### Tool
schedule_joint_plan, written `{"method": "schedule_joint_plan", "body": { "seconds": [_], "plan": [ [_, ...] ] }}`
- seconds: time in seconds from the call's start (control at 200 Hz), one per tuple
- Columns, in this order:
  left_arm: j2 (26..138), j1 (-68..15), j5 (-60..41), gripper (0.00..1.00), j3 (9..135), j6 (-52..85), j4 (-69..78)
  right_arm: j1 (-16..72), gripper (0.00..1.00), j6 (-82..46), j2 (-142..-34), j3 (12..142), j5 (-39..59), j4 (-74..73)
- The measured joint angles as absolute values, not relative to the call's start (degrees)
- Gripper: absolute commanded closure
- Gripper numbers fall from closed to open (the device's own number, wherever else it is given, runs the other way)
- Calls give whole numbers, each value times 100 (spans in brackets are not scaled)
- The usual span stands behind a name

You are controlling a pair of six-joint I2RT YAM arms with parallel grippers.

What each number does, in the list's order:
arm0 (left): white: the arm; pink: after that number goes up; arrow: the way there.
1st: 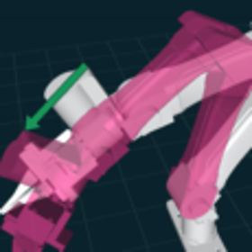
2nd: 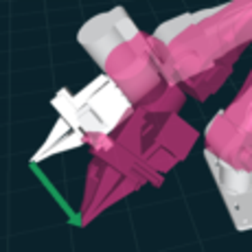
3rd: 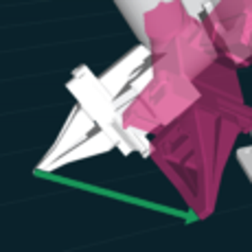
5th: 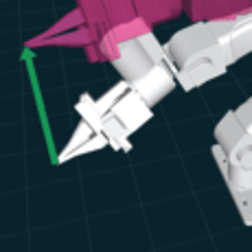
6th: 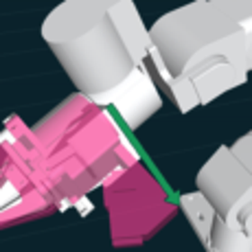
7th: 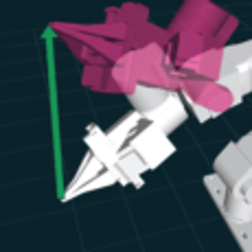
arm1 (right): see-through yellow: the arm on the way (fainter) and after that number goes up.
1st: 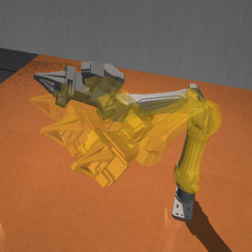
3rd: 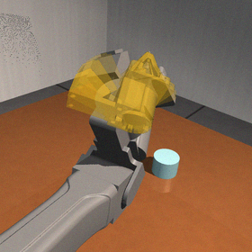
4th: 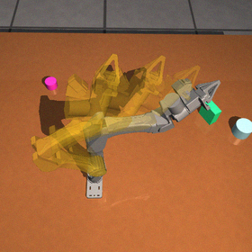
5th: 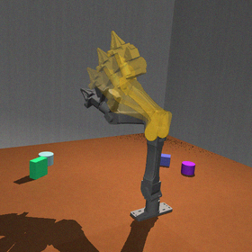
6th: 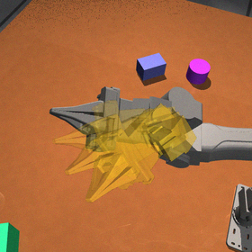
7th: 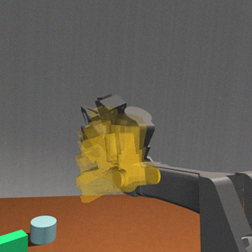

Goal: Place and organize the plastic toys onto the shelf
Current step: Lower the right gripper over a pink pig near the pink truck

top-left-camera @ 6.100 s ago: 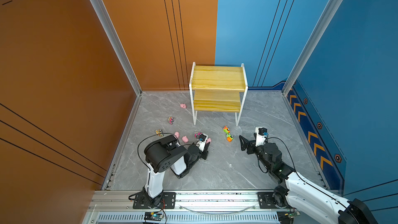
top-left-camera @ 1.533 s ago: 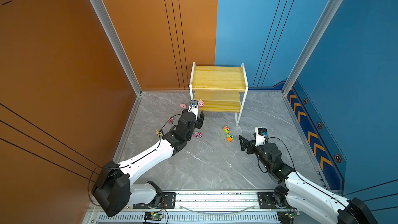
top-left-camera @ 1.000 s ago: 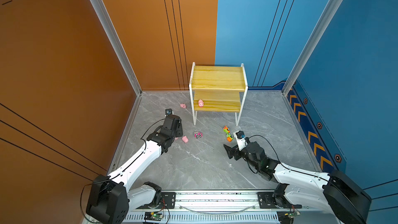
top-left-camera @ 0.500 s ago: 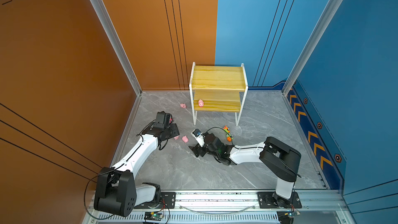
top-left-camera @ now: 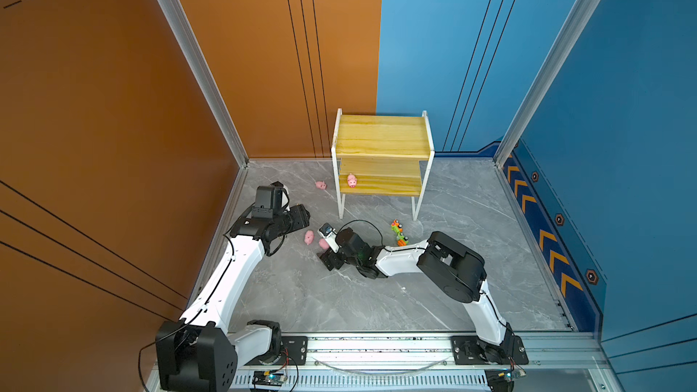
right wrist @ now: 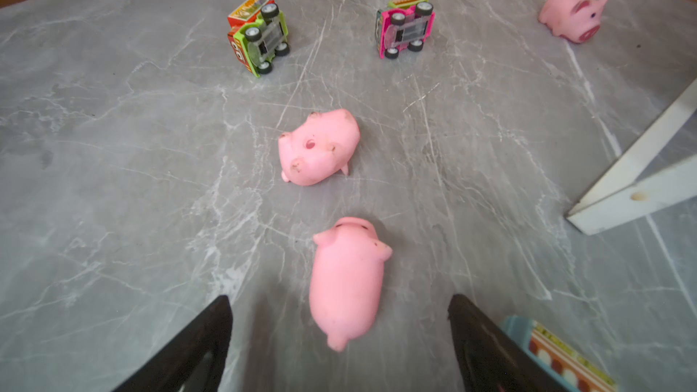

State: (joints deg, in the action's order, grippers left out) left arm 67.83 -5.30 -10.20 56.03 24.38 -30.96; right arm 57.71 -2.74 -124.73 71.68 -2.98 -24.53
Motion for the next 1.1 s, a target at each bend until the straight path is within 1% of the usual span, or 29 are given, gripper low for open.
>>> {"method": "schedule_joint_plan", "body": {
  "seconds": [0.07,0.19,0.29,0.38,0.435,0.531,0.661,0.906,0.986,1.101],
  "plan": [
    [6836,-523,-1111,37,5603,2349,-3151,5717,14,-274,-12586,7284,-298,-2403],
    [6893,-519,-1229,37,5603,2237,-3199,5627,23,-287,-12711,7487,-296,-2290],
    [6895,-491,-1306,37,5601,2185,-3199,5586,32,-298,-12809,7660,-266,-2261],
    [6895,-475,-1365,37,5592,2178,-3192,5583,46,-266,-12822,7675,-191,-2244],
    [6895,-460,-1402,37,5588,2163,-3192,5588,50,-270,-12822,7675,-143,-2244],
    [6895,-412,-1441,37,5575,2154,-3166,5592,52,-274,-12787,7583,-54,-2270],
    [6897,-344,-1479,38,5553,2121,-3144,5616,56,-255,-12411,7013,8,-2392],
    [6904,-338,-1573,38,5516,2121,-3103,5636,56,-222,-10665,5450,23,-2512],
    [6917,-338,-1594,38,5516,2119,-3087,5634,54,-150,-10186,5037,25,-2561],
    [6967,-340,-1612,38,5516,2121,-3085,5634,46,-49,-9990,4856,91,-2578]
  ]
}}
